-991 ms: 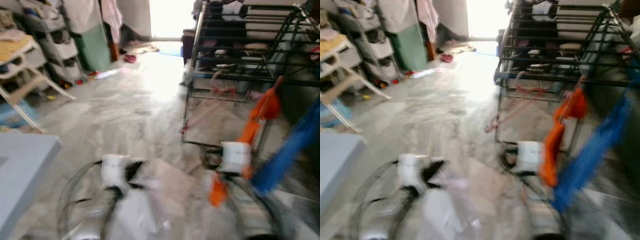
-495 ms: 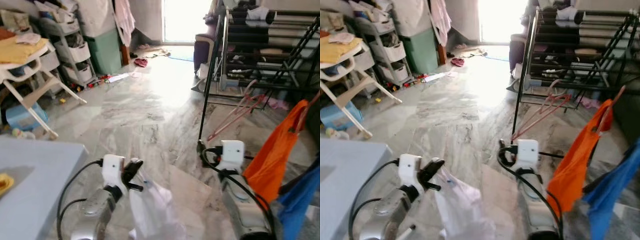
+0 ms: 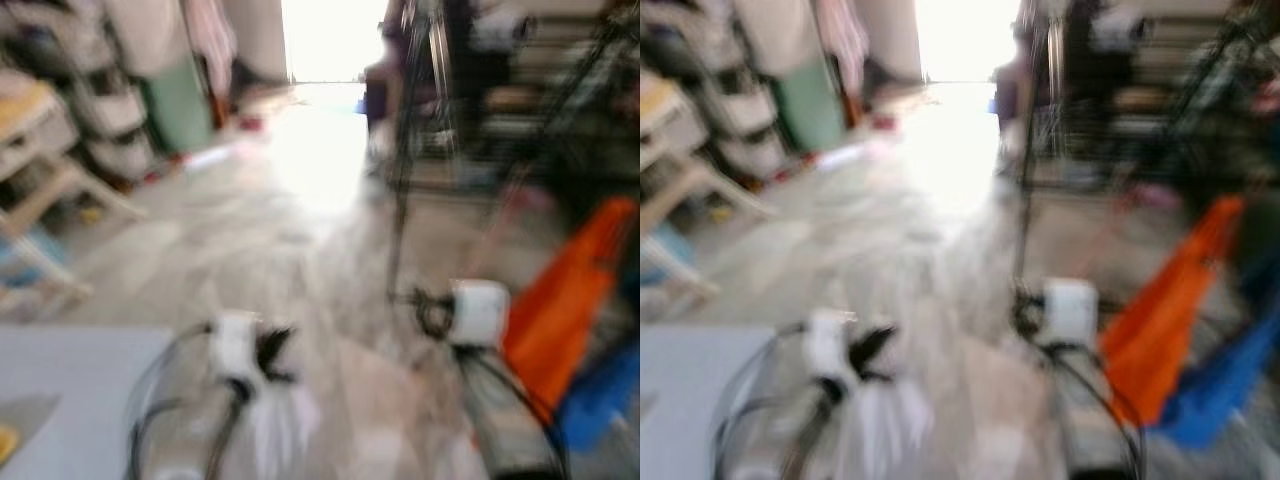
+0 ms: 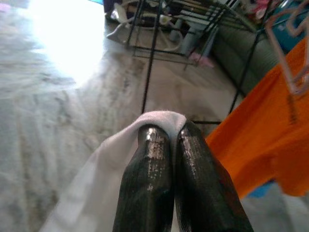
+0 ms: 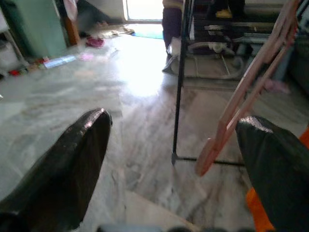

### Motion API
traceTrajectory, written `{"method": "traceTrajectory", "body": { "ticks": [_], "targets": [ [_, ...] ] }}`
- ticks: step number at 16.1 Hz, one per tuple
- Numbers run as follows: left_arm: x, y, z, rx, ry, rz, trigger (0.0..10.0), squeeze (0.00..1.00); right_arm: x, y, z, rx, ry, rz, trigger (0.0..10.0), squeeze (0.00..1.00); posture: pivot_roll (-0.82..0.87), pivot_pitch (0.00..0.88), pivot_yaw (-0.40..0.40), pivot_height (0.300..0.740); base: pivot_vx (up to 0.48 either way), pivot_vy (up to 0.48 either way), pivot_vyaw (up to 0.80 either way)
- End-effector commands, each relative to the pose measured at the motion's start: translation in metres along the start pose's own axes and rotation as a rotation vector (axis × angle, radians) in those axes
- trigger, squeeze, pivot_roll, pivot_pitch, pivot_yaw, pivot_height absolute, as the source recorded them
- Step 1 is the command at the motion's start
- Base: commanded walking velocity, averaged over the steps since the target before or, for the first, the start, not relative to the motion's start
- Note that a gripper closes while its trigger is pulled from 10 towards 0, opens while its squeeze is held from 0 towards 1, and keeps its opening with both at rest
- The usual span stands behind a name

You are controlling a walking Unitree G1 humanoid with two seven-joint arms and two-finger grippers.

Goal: Hang hanger

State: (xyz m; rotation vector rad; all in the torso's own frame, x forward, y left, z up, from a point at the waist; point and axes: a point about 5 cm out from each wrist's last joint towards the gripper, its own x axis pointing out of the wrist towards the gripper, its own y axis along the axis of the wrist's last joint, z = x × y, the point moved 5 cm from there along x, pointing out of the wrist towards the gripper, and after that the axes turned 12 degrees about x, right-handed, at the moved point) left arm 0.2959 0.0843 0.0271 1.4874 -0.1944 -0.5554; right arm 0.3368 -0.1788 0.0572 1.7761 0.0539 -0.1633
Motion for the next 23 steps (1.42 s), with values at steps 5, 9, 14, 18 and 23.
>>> {"method": "traceTrajectory", "body": {
  "ticks": [5, 9, 14, 18, 23],
  "targets": [
    [-0.004, 0.009, -0.008, 0.019, 0.014, 0.036, 10.0, 0.0, 0.002, 0.002, -0.014, 0.003, 0.031, 0.011, 10.0, 0.0, -0.13, 0.0, 0.031, 0.74, 0.0, 0.0, -0.8],
    [-0.004, 0.009, -0.004, 0.021, -0.013, 0.037, 10.0, 0.0, 0.003, 0.004, -0.013, -0.002, 0.028, 0.015, 10.0, 0.0, -0.14, 0.0, 0.032, 0.74, 0.249, 0.0, -0.8],
    [-0.002, 0.008, -0.006, 0.021, 0.007, 0.03, 10.0, 0.0, 0.001, 0.003, -0.013, -0.003, 0.031, 0.013, 10.0, 0.0, -0.14, 0.0, 0.032, 0.74, 0.197, 0.0, -0.28],
    [-0.004, 0.007, -0.013, 0.033, 0.051, 0.024, 10.0, 0.0, -0.001, 0.005, -0.024, -0.045, 0.11, 0.027, 10.0, 0.0, -0.14, 0.0, 0.031, 0.74, 0.0, 0.0, 0.18],
    [-0.003, 0.008, -0.013, 0.04, 0.051, 0.028, 10.0, 0.0, 0.0, 0.004, -0.03, -0.043, 0.135, 0.024, 10.0, 0.0, -0.13, 0.0, 0.03, 0.74, 0.0, 0.0, 0.72]
  ]
}}
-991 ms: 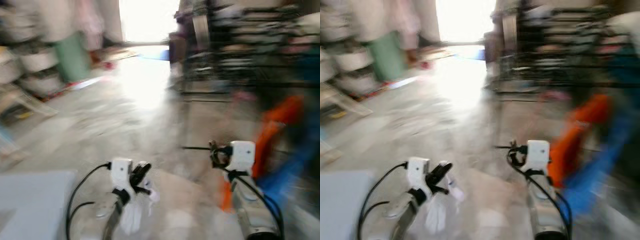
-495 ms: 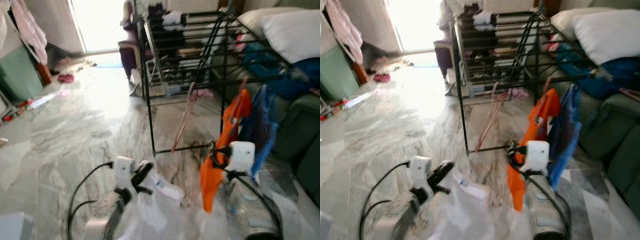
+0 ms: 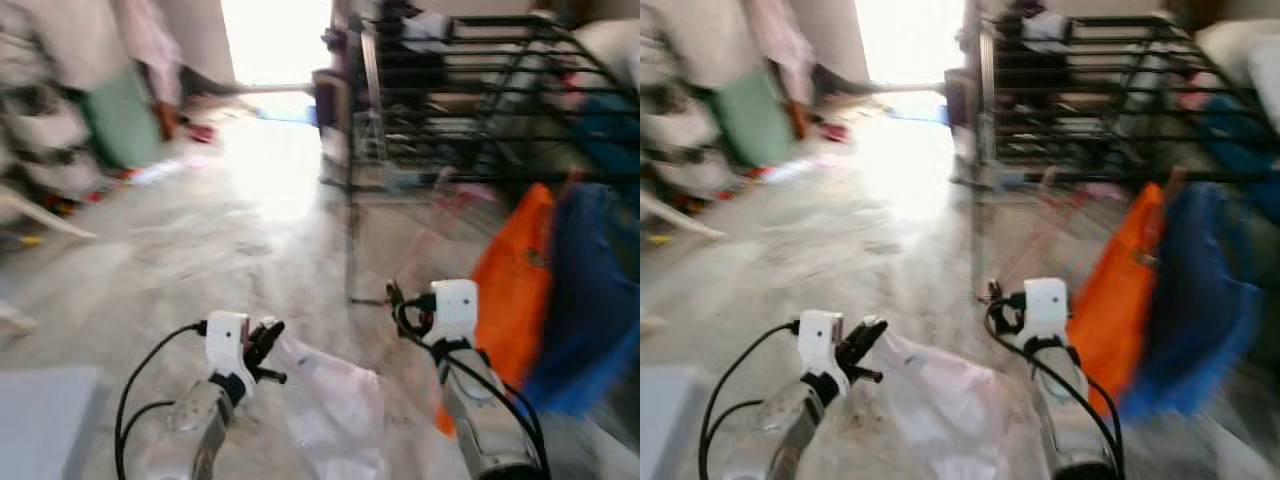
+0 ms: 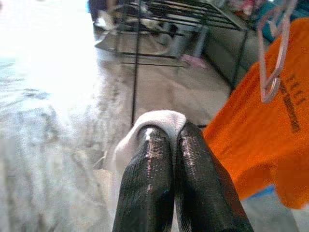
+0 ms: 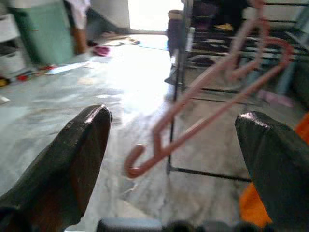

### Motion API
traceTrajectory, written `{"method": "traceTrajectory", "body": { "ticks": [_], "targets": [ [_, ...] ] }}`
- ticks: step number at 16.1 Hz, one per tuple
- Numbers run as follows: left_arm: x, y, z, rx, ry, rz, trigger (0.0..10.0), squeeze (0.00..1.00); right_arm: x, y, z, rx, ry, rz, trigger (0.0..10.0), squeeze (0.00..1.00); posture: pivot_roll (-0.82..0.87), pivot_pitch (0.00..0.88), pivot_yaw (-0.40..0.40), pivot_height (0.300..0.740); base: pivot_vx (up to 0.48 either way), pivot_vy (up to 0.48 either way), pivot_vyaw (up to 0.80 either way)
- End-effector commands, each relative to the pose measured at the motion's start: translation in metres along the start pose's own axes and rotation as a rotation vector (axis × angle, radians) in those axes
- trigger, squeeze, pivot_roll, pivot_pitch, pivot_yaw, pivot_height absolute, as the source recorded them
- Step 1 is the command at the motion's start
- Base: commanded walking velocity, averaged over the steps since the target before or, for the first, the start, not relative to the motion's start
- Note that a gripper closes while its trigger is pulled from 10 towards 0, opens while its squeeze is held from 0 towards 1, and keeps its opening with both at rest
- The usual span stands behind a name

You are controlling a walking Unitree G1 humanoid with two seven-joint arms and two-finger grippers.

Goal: Hang hanger

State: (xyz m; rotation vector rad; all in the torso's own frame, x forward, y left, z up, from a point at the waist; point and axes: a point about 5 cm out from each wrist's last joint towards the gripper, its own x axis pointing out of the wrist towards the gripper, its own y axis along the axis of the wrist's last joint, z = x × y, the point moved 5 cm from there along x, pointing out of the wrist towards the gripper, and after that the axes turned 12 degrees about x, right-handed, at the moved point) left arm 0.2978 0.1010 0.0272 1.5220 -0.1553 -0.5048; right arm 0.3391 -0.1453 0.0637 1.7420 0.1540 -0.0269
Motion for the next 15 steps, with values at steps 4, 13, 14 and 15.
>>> {"method": "traceTrajectory", "body": {
  "ticks": [4, 13, 14, 15],
  "targets": [
    [0.002, 0.005, 0.006, 0.022, -0.03, 0.012, 10.0, 0.0, 0.006, 0.008, 0.009, 0.022, -0.037, 0.017, 10.0, 0.0, -0.13, 0.0, 0.032, 0.74, 0.0, 0.0, 0.32],
    [-0.002, 0.005, 0.008, 0.028, -0.048, 0.006, 10.0, 0.0, 0.024, 0.025, 0.008, 0.001, -0.076, 0.05, 10.0, 0.0, -0.12, 0.0, 0.035, 0.74, 0.0, 0.0, 0.0],
    [-0.004, 0.006, 0.009, 0.027, -0.056, 0.01, 10.0, 0.0, 0.03, 0.029, 0.003, 0.006, -0.074, 0.052, 10.0, 0.0, -0.11, 0.024, 0.034, 0.74, 0.0, 0.0, 0.0],
    [-0.006, 0.007, 0.008, 0.028, -0.066, 0.01, 10.0, 0.0, 0.036, 0.033, 0.0, 0.007, -0.091, 0.05, 10.0, 0.0, -0.11, 0.039, 0.035, 0.74, 0.0, 0.0, 0.0]
  ]
}}
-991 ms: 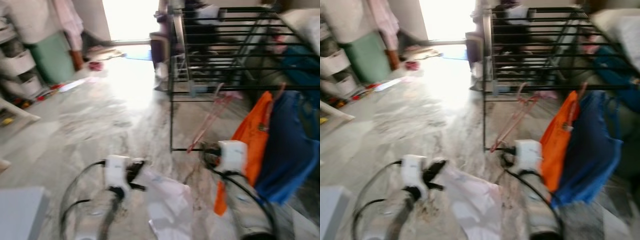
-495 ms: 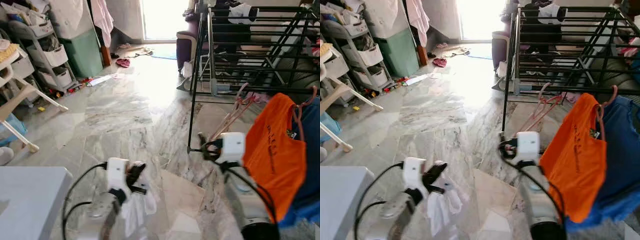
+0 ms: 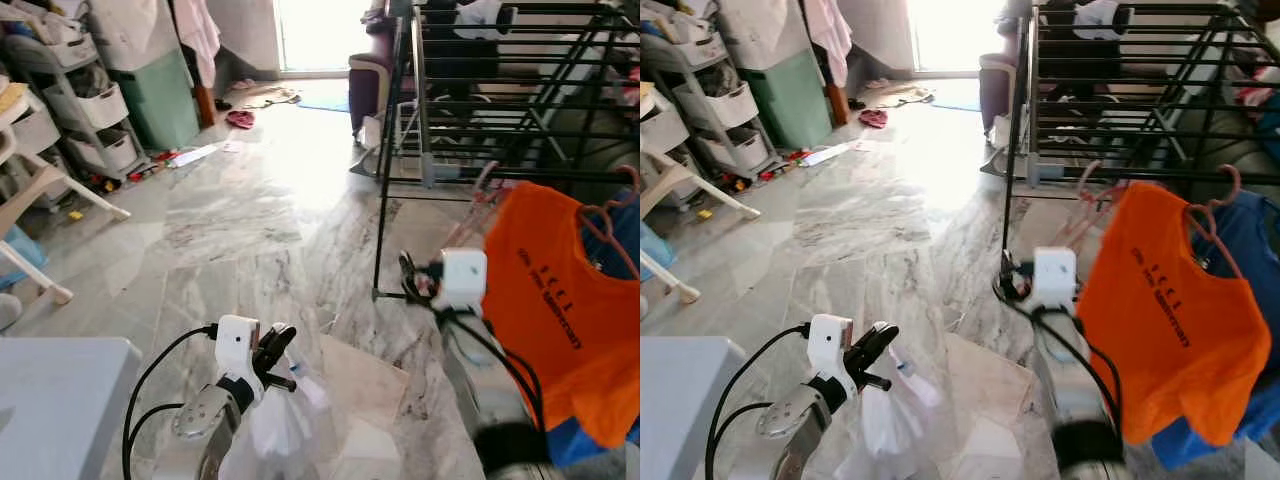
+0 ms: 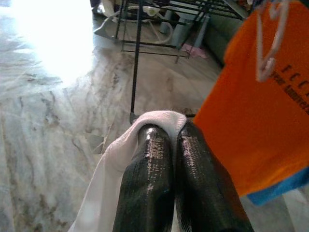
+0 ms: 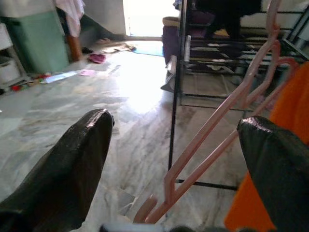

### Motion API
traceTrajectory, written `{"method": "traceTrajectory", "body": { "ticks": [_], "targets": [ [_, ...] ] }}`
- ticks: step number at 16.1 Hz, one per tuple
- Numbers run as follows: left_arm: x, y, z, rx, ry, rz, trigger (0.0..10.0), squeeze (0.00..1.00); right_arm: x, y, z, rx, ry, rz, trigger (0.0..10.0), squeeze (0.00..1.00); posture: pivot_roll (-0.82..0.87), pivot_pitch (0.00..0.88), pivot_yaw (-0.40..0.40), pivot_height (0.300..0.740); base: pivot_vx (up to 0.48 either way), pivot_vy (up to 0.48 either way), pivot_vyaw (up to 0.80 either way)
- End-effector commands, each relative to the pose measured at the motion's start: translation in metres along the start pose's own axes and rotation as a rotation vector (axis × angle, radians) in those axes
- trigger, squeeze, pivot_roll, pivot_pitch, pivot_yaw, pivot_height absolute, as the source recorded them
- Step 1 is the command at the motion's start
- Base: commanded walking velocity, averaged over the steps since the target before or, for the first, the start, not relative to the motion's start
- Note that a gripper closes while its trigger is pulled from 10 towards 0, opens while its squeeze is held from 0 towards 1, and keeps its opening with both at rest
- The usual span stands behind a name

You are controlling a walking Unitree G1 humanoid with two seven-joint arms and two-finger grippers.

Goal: Hang hanger

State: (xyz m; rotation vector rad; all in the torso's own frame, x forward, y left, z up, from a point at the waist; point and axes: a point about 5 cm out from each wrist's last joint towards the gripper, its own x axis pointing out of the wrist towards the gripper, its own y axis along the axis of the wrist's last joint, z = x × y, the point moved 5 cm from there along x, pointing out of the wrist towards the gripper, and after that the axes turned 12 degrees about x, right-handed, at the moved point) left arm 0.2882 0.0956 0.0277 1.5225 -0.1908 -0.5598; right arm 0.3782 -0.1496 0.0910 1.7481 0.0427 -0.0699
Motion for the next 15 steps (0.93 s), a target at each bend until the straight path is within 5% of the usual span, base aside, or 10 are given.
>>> {"method": "traceTrajectory", "body": {
  "ticks": [1, 7, 11, 13, 15],
  "targets": [
    [-0.003, 0.007, -0.001, 0.02, -0.024, 0.018, 10.0, 0.0, 0.008, 0.005, -0.003, -0.006, -0.034, -0.003, 10.0, 0.0, -0.11, 0.063, 0.037, 0.74, 0.0, 0.0, 0.0],
    [-0.013, 0.005, 0.003, 0.038, -0.083, -0.009, 10.0, 0.0, 0.037, 0.029, 0.004, -0.021, -0.161, 0.001, 10.0, 0.0, -0.07, 0.087, 0.038, 0.74, 0.0, 0.0, 0.0],
    [-0.017, 0.006, 0.004, 0.038, -0.084, -0.016, 10.0, 0.0, 0.044, 0.029, 0.023, -0.015, -0.267, -0.039, 10.0, 0.0, -0.05, 0.087, 0.029, 0.74, 0.0, 0.0, 0.0],
    [-0.021, 0.004, 0.005, 0.038, -0.086, -0.026, 10.0, 0.0, 0.048, 0.039, 0.018, -0.118, -0.241, 0.005, 10.0, 0.0, -0.04, 0.082, 0.024, 0.74, 0.0, 0.0, 0.0],
    [-0.02, 0.002, 0.007, 0.034, -0.086, -0.033, 10.0, 0.0, 0.048, 0.031, 0.022, -0.062, -0.27, -0.035, 10.0, 0.0, -0.04, 0.076, 0.021, 0.74, 0.0, 0.0, 0.0]
  ]
}}
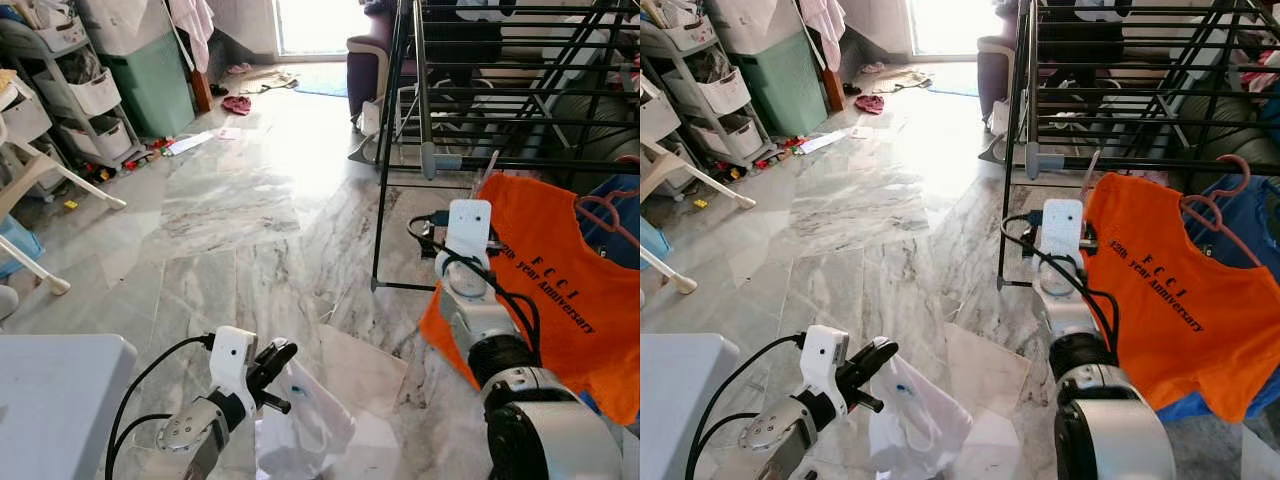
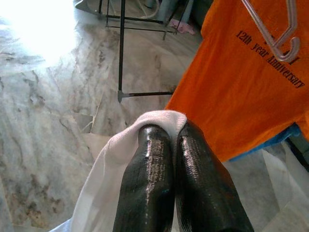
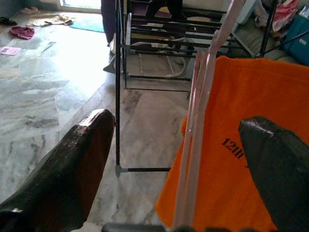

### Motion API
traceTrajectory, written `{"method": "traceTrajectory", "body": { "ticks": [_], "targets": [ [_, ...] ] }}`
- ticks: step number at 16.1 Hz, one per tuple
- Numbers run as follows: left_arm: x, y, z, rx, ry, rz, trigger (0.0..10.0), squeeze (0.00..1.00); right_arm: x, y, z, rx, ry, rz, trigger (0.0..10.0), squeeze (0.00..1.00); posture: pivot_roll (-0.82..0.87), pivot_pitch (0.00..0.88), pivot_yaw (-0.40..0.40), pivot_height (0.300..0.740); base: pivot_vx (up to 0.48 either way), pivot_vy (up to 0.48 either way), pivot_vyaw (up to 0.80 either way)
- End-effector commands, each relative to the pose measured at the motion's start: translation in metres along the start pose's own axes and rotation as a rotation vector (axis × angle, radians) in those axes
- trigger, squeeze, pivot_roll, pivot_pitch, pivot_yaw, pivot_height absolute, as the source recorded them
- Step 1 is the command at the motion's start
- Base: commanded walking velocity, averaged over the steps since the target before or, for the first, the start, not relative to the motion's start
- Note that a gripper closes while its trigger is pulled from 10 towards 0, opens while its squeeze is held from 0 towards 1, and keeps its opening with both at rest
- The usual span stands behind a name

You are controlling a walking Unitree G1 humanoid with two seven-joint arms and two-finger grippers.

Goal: Hang hanger

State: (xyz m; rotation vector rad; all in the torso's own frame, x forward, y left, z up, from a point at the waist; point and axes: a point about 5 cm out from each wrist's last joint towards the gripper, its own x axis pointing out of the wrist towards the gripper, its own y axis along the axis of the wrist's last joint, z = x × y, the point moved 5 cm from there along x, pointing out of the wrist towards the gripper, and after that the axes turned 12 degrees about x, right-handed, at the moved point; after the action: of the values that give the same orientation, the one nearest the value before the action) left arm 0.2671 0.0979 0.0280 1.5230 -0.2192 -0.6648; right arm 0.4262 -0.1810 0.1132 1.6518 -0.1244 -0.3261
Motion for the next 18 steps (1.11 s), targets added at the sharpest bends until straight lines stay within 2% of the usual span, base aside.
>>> {"method": "traceTrajectory", "body": {
  "ticks": [1, 5, 7, 10, 11, 12, 13, 15, 16, 18],
  "targets": [
    [0.0, 0.006, 0.003, 0.021, -0.02, 0.014, 10.0, 0.0, 0.001, -0.006, 0.002, 0.033, -0.011, -0.041, 10.0, 0.0, -0.04, 0.076, 0.021, 0.74, 0.0, 0.0, 0.0],
    [-0.002, 0.014, 0.021, -0.003, -0.127, 0.046, 10.0, 0.0, 0.002, -0.019, 0.015, 0.015, -0.022, -0.098, 10.0, 0.0, -0.03, 0.078, 0.016, 0.74, 0.0, 0.0, 0.0],
    [-0.006, 0.023, 0.03, 0.002, -0.198, 0.066, 10.0, 0.0, 0.006, -0.01, 0.025, -0.026, -0.055, -0.075, 10.0, 0.0, -0.02, 0.078, 0.015, 0.74, 0.0, 0.0, 0.0],
    [-0.007, 0.023, 0.031, 0.01, -0.205, 0.061, 10.0, 0.0, 0.009, -0.005, 0.028, -0.016, -0.061, -0.076, 10.0, 0.0, -0.02, 0.076, 0.014, 0.74, 0.0, 0.0, 0.0],
    [-0.009, 0.023, 0.035, -0.007, -0.237, 0.056, 10.0, 0.0, 0.011, -0.004, 0.032, -0.008, -0.064, -0.084, 3.0, 0.0, -0.01, 0.075, 0.013, 0.74, 0.0, 0.0, 0.0],
    [-0.01, 0.022, 0.035, -0.001, -0.239, 0.049, 10.0, 0.0, 0.011, -0.006, 0.034, -0.001, -0.067, -0.097, 2.0, 0.0, -0.01, 0.075, 0.012, 0.74, 0.0, 0.0, 0.0],
    [-0.012, 0.019, 0.035, 0.003, -0.238, 0.039, 10.0, 0.0, 0.011, -0.008, 0.036, 0.007, -0.068, -0.107, 2.6, 0.0, -0.01, 0.073, 0.011, 0.74, 0.0, 0.0, 0.0],
    [-0.012, 0.018, 0.035, 0.001, -0.236, 0.036, 10.0, 0.0, 0.011, -0.01, 0.035, 0.004, -0.055, -0.12, 2.8, 0.0, 0.0, 0.073, 0.005, 0.74, 0.0, 0.0, 0.0],
    [-0.012, 0.017, 0.035, 0.0, -0.234, 0.032, 10.0, 0.0, 0.01, -0.014, 0.032, 0.001, -0.042, -0.137, 2.5, 0.0, 0.0, 0.072, 0.002, 0.74, 0.0, 0.0, 0.0],
    [-0.012, 0.016, 0.036, -0.001, -0.233, 0.028, 10.0, 0.0, 0.008, -0.02, 0.033, 0.002, -0.045, -0.156, 2.8, 0.0, 0.01, 0.072, -0.001, 0.74, 0.0, 0.0, 0.0]
  ]
}}
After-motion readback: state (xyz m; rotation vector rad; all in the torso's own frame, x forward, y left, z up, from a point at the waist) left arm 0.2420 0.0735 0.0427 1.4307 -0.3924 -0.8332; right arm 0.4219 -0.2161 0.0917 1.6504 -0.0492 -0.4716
